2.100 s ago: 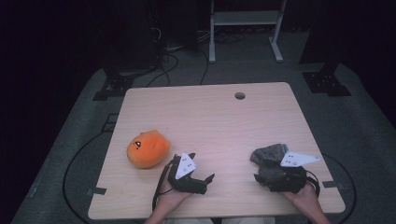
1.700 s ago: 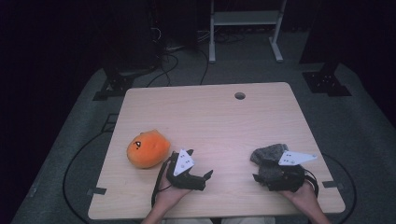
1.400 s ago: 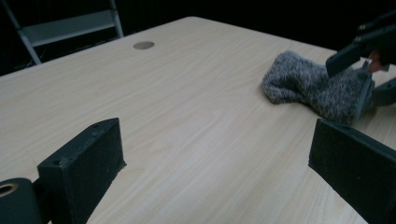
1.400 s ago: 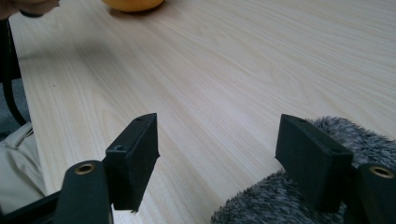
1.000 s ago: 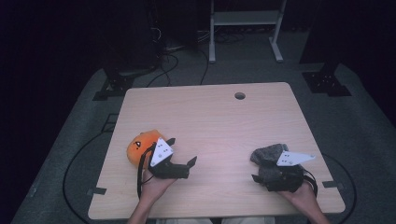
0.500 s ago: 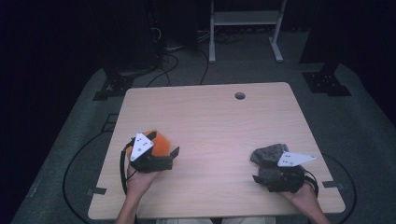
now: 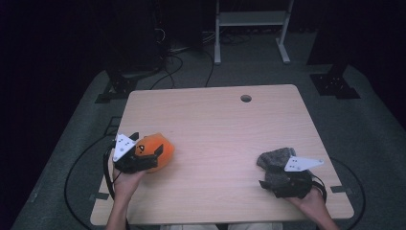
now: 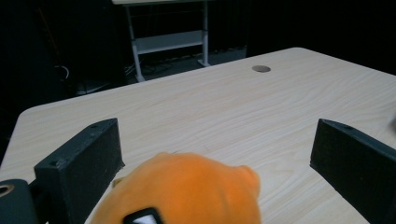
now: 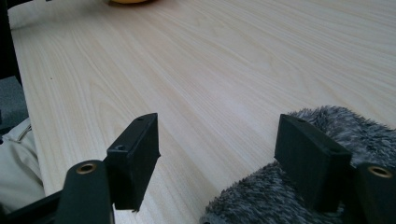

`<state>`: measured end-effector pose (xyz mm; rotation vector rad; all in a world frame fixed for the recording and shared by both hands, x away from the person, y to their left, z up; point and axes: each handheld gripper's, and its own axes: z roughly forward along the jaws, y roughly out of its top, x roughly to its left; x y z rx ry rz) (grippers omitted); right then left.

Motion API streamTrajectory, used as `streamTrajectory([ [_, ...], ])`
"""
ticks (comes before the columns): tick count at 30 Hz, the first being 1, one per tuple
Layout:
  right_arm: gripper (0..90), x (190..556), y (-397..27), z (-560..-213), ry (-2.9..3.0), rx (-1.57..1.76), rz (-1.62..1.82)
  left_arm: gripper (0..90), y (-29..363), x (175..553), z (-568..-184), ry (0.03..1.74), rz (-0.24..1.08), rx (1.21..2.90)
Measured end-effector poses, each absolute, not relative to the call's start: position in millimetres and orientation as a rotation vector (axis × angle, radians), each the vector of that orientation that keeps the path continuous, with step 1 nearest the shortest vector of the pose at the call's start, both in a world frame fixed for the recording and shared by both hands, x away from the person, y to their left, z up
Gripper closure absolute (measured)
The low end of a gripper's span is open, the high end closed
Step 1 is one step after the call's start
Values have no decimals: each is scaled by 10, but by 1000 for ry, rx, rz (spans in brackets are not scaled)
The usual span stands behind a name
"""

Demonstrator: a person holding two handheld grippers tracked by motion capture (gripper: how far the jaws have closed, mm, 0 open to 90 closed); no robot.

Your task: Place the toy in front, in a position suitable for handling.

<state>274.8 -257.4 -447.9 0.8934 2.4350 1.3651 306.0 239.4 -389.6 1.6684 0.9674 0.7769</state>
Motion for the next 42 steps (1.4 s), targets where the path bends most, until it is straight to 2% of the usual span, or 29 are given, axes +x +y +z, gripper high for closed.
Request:
streamTrajectory([
  [11, 293, 2733, -2568, -4477, 2435, 883, 1363, 16, 2696, 3080, -3983, 986, 772, 1669],
  [24, 294, 2728, -2556, -4483, 2443, 880, 1360, 48, 2757, 3196, -4194, 1031, 695, 1757],
  [33, 299, 2731, -2559, -4483, 2449, 881, 1366, 73, 2781, 3290, -4324, 1105, 563, 1763],
  [42, 302, 2719, -2563, -4475, 2441, 881, 1373, 297, 2770, 3252, -4333, 1071, 578, 1811],
])
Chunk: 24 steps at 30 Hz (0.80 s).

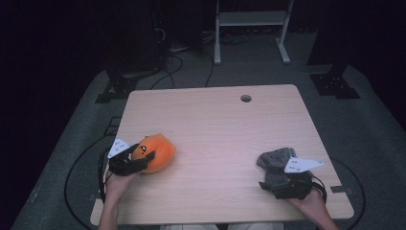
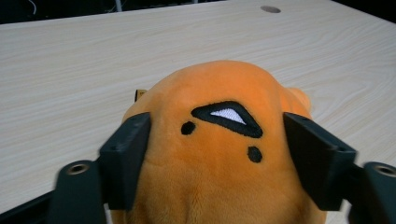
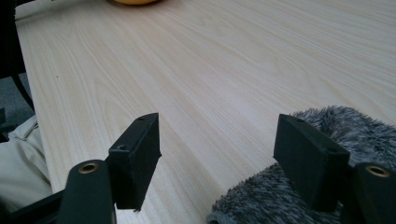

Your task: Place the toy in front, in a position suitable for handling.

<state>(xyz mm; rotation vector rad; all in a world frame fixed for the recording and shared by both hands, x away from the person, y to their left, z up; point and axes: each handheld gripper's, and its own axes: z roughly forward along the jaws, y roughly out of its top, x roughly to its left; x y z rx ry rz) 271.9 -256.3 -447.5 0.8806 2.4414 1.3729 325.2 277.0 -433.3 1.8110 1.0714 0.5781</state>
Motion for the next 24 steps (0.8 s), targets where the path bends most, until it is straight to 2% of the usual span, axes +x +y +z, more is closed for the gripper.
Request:
streamTrajectory([
  [5, 304, 2719, -2564, -4474, 2442, 880, 1373, 425, 2753, 3236, -4317, 1068, 620, 1824],
  [9, 304, 2719, -2568, -4474, 2443, 881, 1372, 469, 2757, 3231, -4301, 1075, 626, 1803],
  [19, 314, 2712, -2590, -4451, 2420, 876, 1380, 497, 2815, 3200, -4248, 1088, 631, 1725],
  [24, 314, 2712, -2634, -4418, 2384, 889, 1392, 495, 2661, 3167, -4163, 1020, 615, 1720],
])
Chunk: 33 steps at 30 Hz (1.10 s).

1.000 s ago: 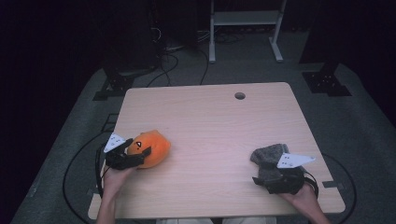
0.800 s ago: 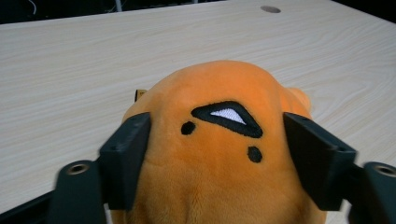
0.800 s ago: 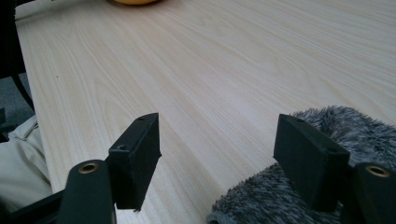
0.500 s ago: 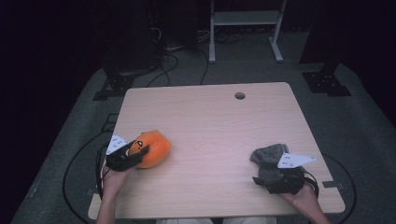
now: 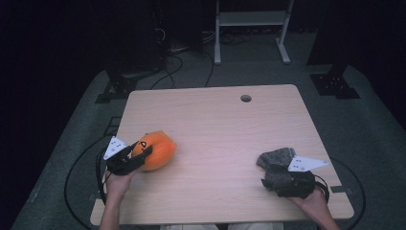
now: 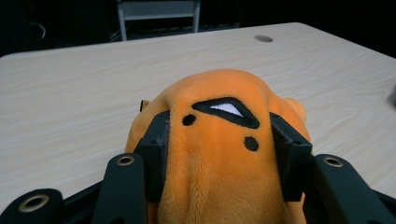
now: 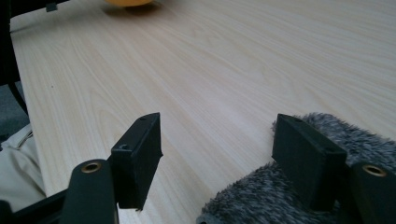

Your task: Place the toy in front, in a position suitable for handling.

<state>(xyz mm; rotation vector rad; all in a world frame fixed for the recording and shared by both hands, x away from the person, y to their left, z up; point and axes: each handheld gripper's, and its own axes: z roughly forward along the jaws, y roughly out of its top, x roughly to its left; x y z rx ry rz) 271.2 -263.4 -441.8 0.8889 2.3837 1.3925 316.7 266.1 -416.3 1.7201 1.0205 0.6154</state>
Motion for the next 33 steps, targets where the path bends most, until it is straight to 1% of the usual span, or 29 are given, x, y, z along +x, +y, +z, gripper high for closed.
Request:
streamTrajectory([
  [8, 319, 2743, -2699, -4383, 2333, 920, 1406, 492, 2349, 3129, -4084, 914, 580, 1747],
  [9, 323, 2777, -2710, -4384, 2330, 938, 1390, 491, 2228, 3119, -4074, 879, 562, 1759],
  [12, 333, 2814, -2722, -4380, 2321, 961, 1385, 491, 2134, 3112, -4067, 852, 555, 1776],
  [13, 341, 2853, -2733, -4371, 2315, 972, 1373, 490, 2024, 3101, -4069, 824, 546, 1790],
  [17, 370, 2929, -2766, -4353, 2294, 1014, 1373, 490, 1834, 3085, -4077, 775, 513, 1810],
  [22, 380, 3038, -2786, -4332, 2289, 1059, 1324, 487, 1594, 3064, -4094, 717, 494, 1829],
  [23, 380, 3038, -2786, -4332, 2289, 1059, 1324, 487, 1594, 3064, -4094, 717, 494, 1829],
  [26, 391, 3136, -2774, -4345, 2297, 1091, 1289, 486, 1426, 3060, -4130, 684, 471, 1850],
  [32, 414, 3228, -2738, -4423, 2341, 1134, 1198, 481, 1258, 3063, -4168, 646, 451, 1883],
  [33, 431, 3248, -2724, -4447, 2354, 1137, 1164, 481, 1220, 3062, -4177, 640, 450, 1884],
])
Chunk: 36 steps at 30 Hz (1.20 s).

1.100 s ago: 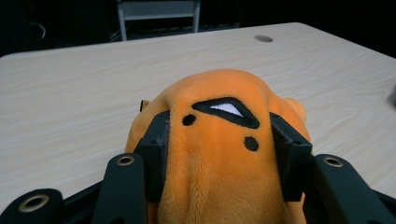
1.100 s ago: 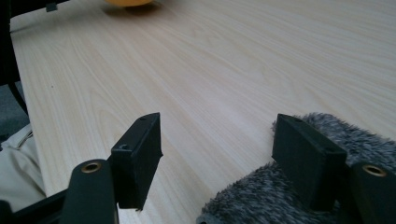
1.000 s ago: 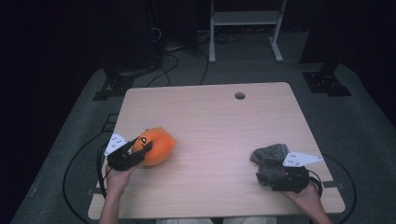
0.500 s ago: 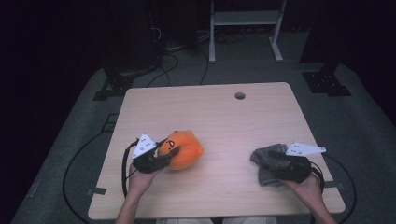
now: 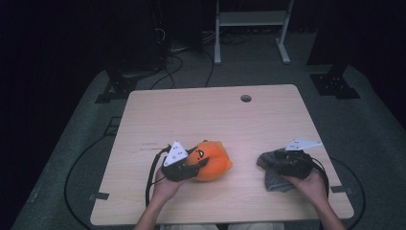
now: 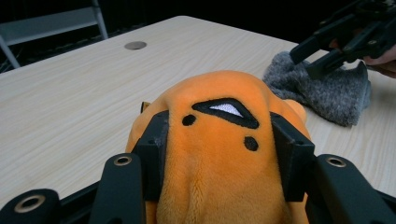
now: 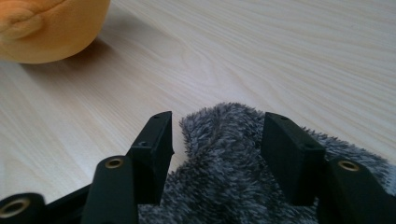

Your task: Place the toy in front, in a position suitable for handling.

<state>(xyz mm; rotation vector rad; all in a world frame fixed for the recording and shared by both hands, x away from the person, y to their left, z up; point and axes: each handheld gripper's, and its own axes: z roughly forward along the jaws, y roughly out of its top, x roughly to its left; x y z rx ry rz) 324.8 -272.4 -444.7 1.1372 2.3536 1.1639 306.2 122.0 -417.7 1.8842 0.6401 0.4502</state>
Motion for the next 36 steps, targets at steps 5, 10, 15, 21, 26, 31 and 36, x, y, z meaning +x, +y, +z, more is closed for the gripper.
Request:
streamTrajectory([
  [5, 462, 3294, -2704, -4488, 2364, 1164, 1114, 479, 1086, 3056, -4214, 618, 434, 1886],
  [10, 537, 3352, -2648, -4577, 2407, 1200, 995, 469, 961, 3040, -4254, 593, 409, 1899],
  [15, 634, 3358, -2603, -4633, 2426, 1214, 922, 441, 891, 3033, -4321, 569, 383, 1931],
  [21, 743, 3313, -2611, -4664, 2409, 1213, 919, 203, 960, 3012, -4289, 593, 368, 1923],
  [26, 787, 3277, -2637, -4626, 2396, 1208, 897, 129, 1181, 2960, -4198, 602, 359, 1868],
  [31, 792, 3194, -2642, -4457, 2350, 1168, 1028, 168, 1300, 3040, -4283, 638, 276, 1899],
  [36, 791, 3003, -2443, -4172, 2337, 1023, 1276, 313, 1224, 3065, -4352, 621, 255, 1923],
])
